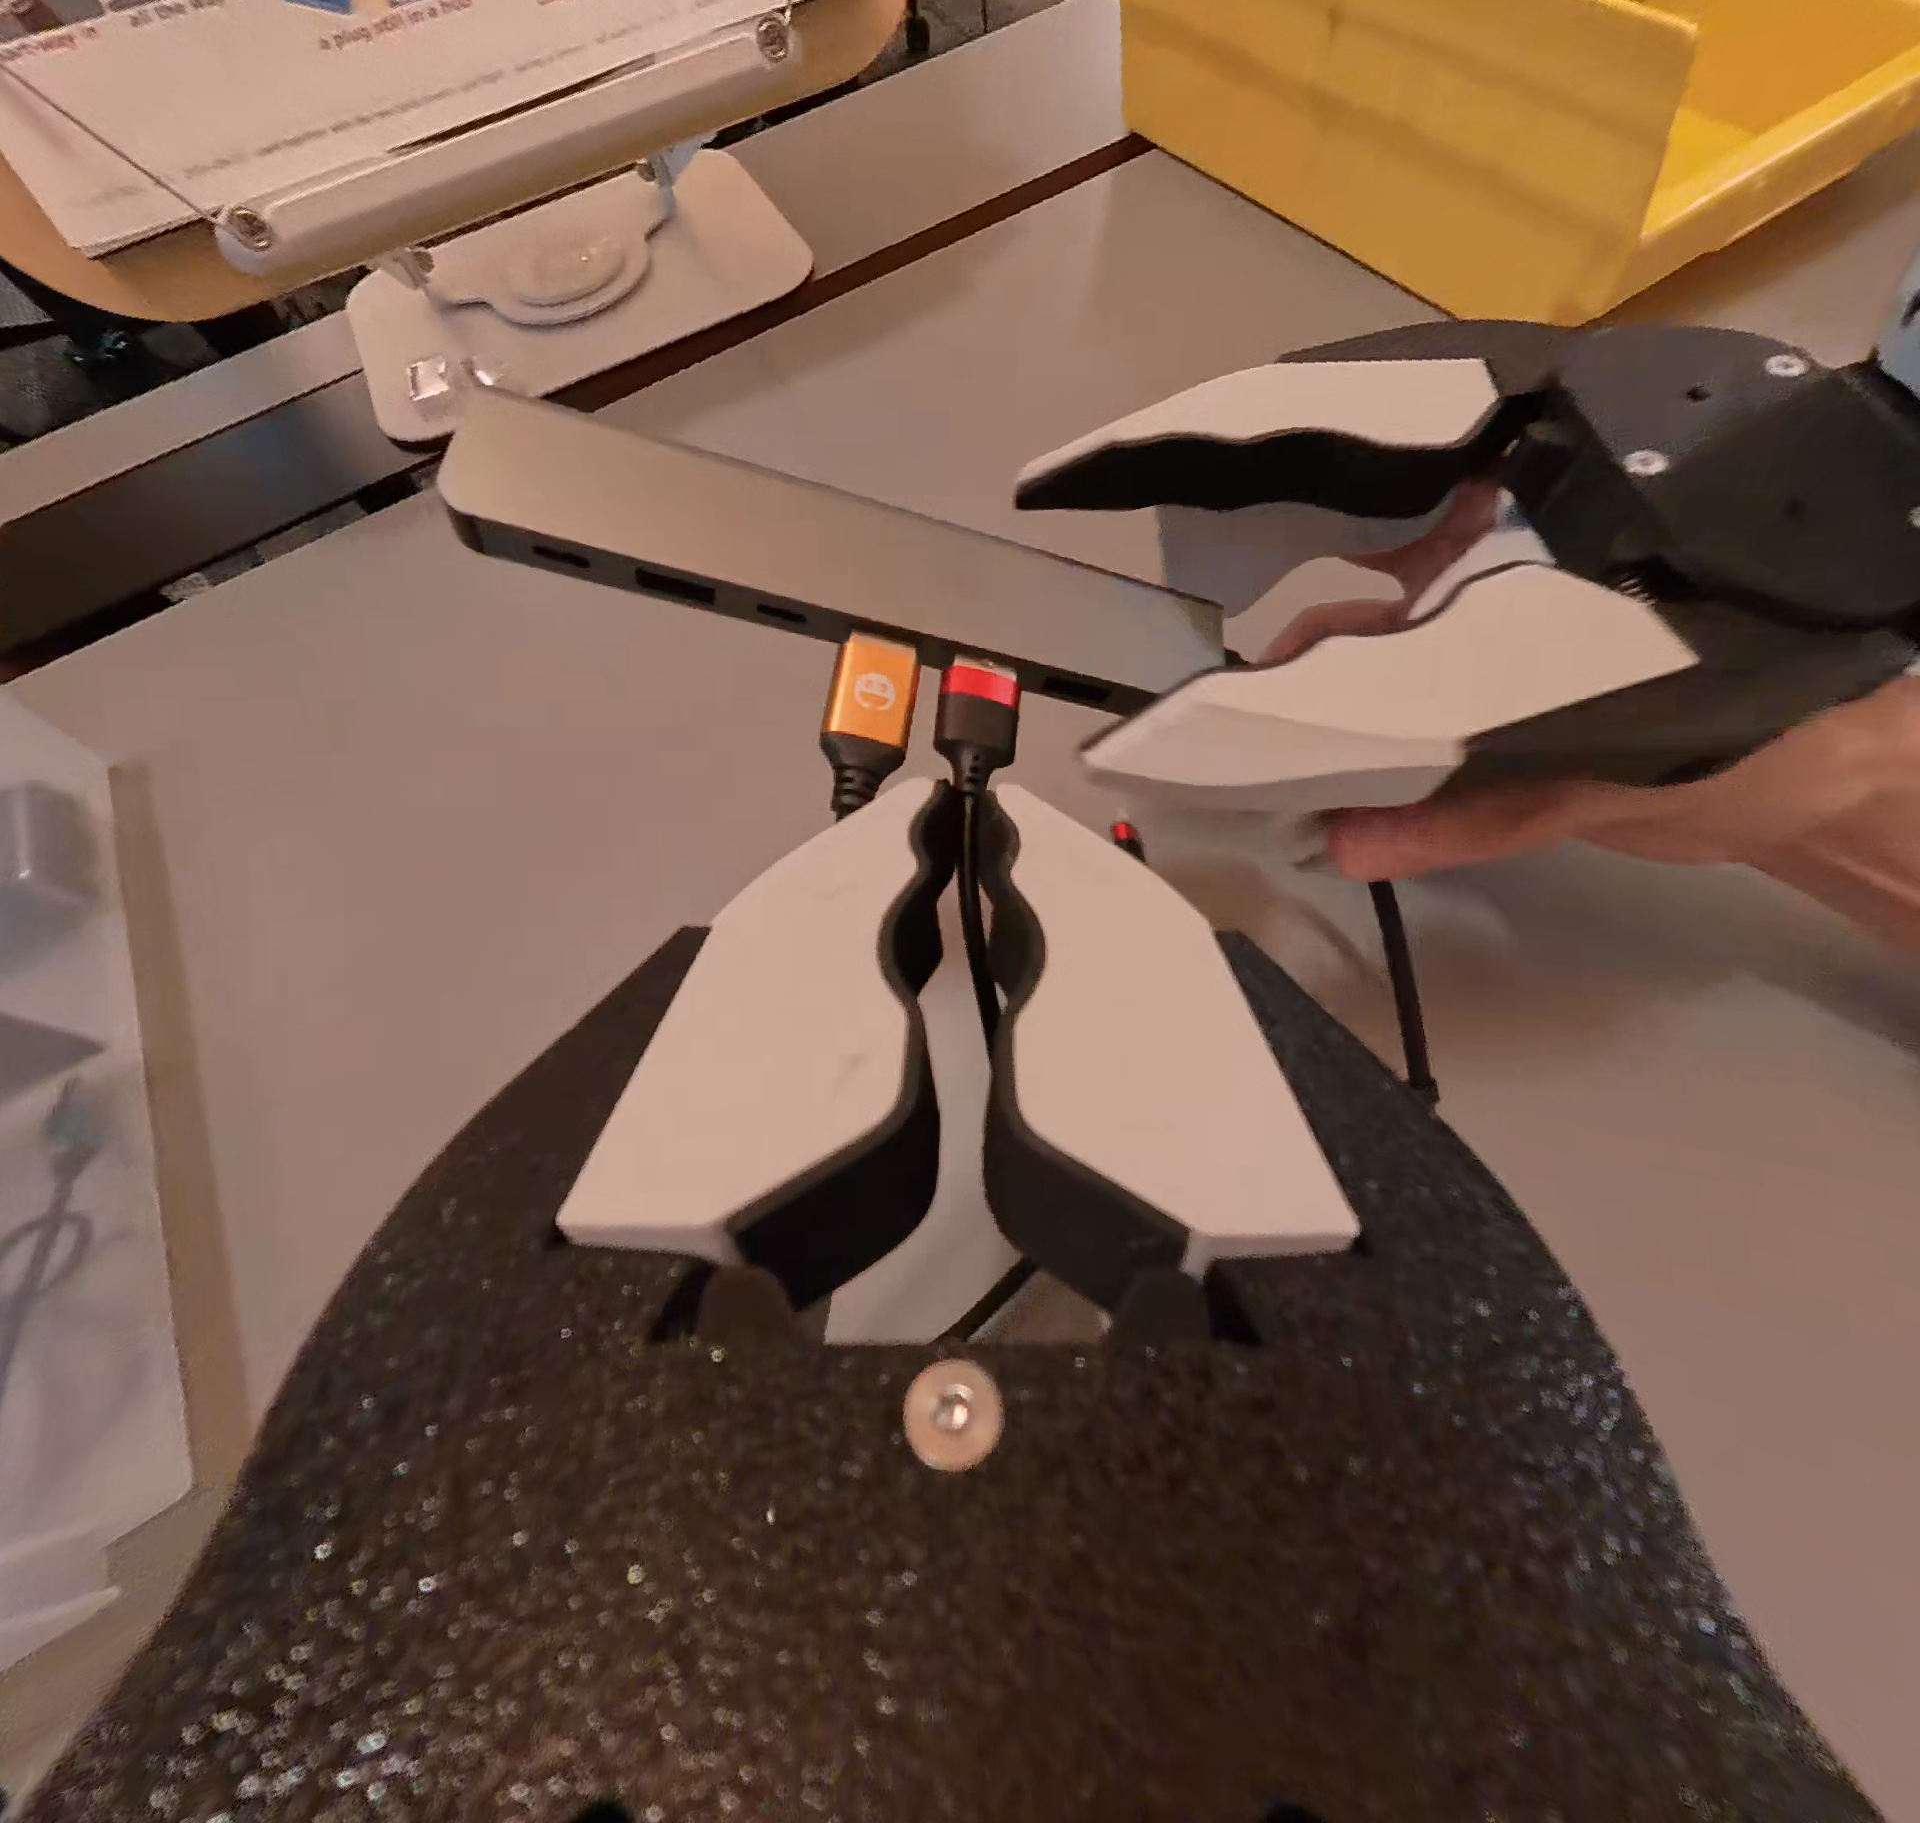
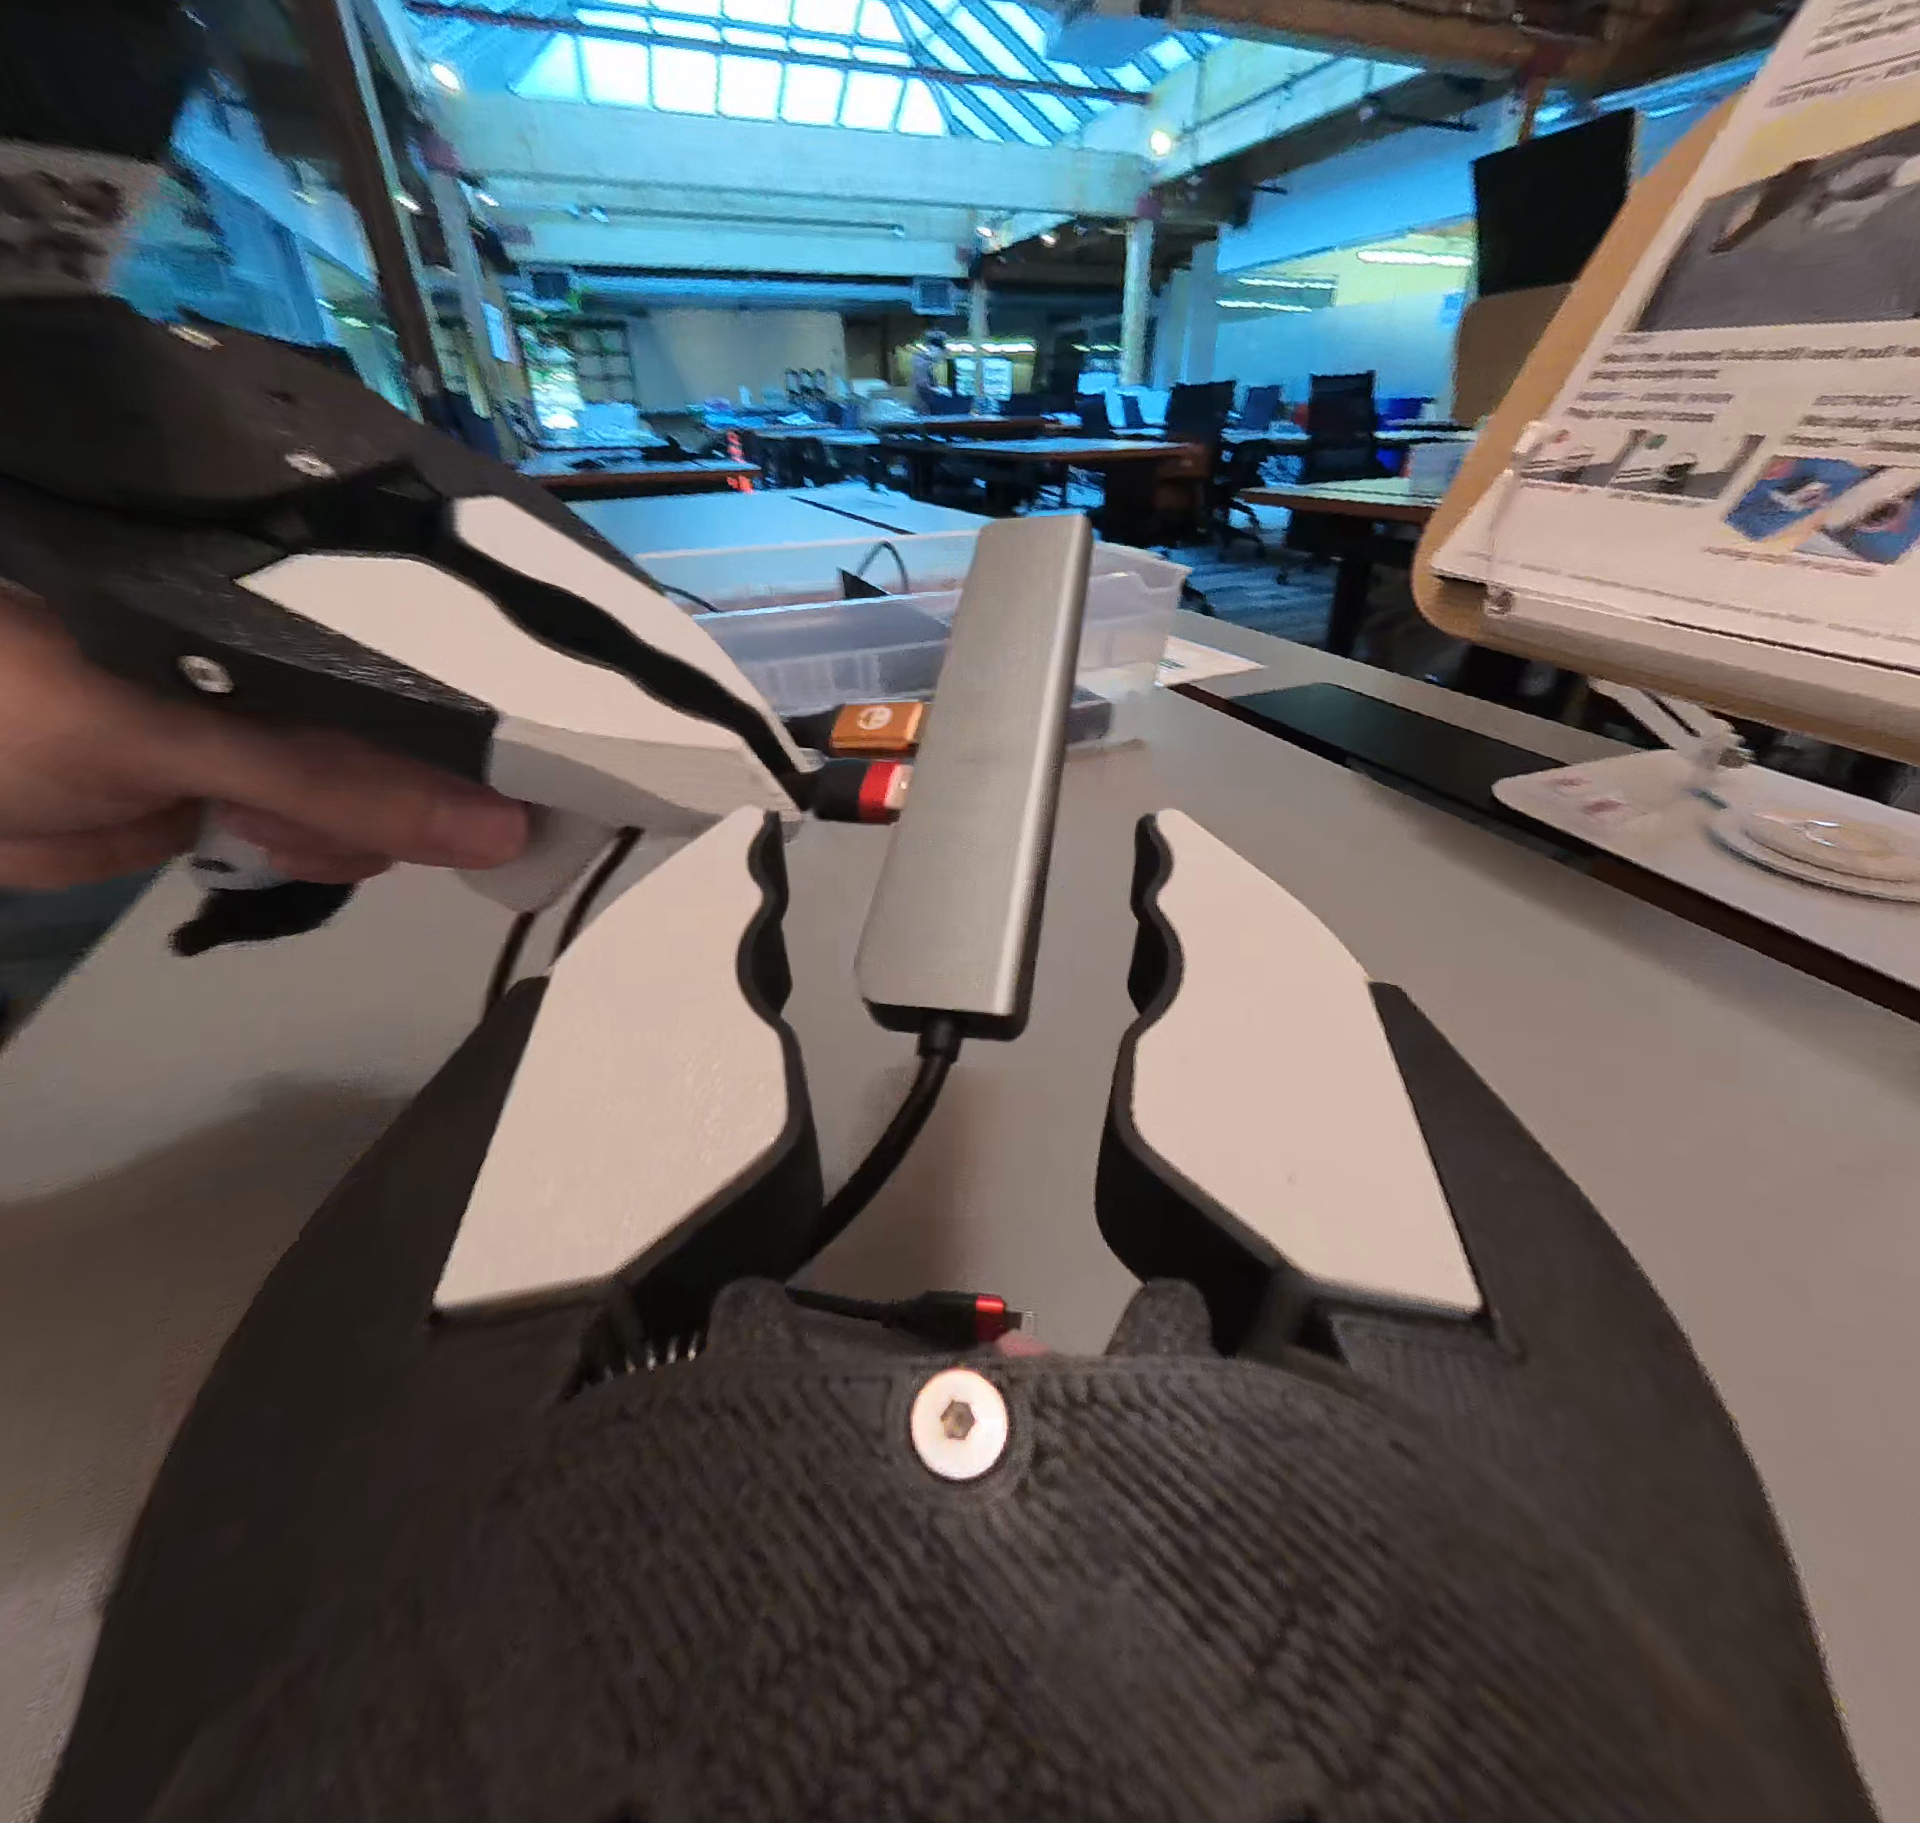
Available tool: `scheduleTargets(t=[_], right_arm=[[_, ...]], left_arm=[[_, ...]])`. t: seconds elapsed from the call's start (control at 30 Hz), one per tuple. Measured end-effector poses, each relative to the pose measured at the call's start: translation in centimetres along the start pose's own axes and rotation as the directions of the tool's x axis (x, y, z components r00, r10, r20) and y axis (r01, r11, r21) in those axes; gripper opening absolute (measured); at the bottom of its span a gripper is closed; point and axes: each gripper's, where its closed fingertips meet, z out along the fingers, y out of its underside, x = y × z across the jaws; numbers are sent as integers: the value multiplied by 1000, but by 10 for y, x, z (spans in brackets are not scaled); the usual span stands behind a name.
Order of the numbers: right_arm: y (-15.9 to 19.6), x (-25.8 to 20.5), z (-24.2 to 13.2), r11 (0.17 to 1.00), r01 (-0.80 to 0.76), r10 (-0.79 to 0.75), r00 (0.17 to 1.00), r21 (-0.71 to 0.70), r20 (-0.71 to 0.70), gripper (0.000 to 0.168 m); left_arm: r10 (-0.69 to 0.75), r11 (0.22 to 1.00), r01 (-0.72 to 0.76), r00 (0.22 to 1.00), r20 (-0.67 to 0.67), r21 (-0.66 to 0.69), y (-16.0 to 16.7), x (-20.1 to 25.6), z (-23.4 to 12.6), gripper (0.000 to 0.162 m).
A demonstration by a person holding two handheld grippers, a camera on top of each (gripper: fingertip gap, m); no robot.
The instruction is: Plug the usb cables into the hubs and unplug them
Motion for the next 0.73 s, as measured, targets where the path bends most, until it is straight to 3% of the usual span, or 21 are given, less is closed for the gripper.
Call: scheduleTargets(t=[0.3,0.43,0.73], right_arm=[[3,7,-2,998,63,-65,996,-21,-61,37],[3,8,-2,991,127,-130,987,-44,-89,35],[3,8,0,999,33,-35,992,-16,-118,35]], left_arm=[[-55,998,57,998,-41,34,-11,11,2,3],[-53,998,54,998,-40,34,-10,11,2,3],[-47,998,48,998,-30,47,-12,10,0,3]])
